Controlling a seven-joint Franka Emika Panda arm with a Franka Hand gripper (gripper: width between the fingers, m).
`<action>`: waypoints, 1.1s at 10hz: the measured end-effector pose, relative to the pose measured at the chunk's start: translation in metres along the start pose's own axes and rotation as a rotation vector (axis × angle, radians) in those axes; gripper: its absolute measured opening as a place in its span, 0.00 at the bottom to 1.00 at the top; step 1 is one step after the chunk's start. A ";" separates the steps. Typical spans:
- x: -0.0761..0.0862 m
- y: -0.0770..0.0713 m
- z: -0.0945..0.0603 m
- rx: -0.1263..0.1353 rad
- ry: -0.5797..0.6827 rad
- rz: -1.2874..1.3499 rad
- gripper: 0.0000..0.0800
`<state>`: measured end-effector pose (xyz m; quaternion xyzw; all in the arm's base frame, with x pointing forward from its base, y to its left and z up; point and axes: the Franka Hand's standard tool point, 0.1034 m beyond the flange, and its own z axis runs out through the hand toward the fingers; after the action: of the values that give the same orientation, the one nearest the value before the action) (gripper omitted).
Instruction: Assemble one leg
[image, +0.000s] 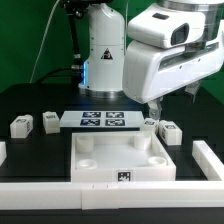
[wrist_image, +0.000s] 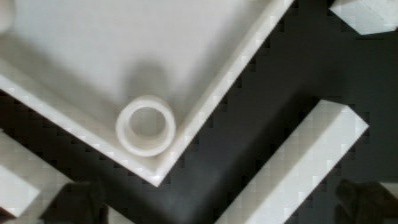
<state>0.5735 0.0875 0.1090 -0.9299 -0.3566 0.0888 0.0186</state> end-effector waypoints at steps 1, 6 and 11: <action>0.000 0.000 0.000 0.001 -0.001 0.003 0.81; 0.000 0.000 0.000 0.001 -0.001 0.003 0.81; -0.021 -0.015 0.017 -0.067 0.094 -0.127 0.81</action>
Offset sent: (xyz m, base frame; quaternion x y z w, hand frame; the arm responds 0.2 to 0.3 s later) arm 0.0000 0.0000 0.0000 0.0000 0.0000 0.0000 1.0000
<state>0.5457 0.0841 0.0973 -0.9086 -0.4164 0.0316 0.0096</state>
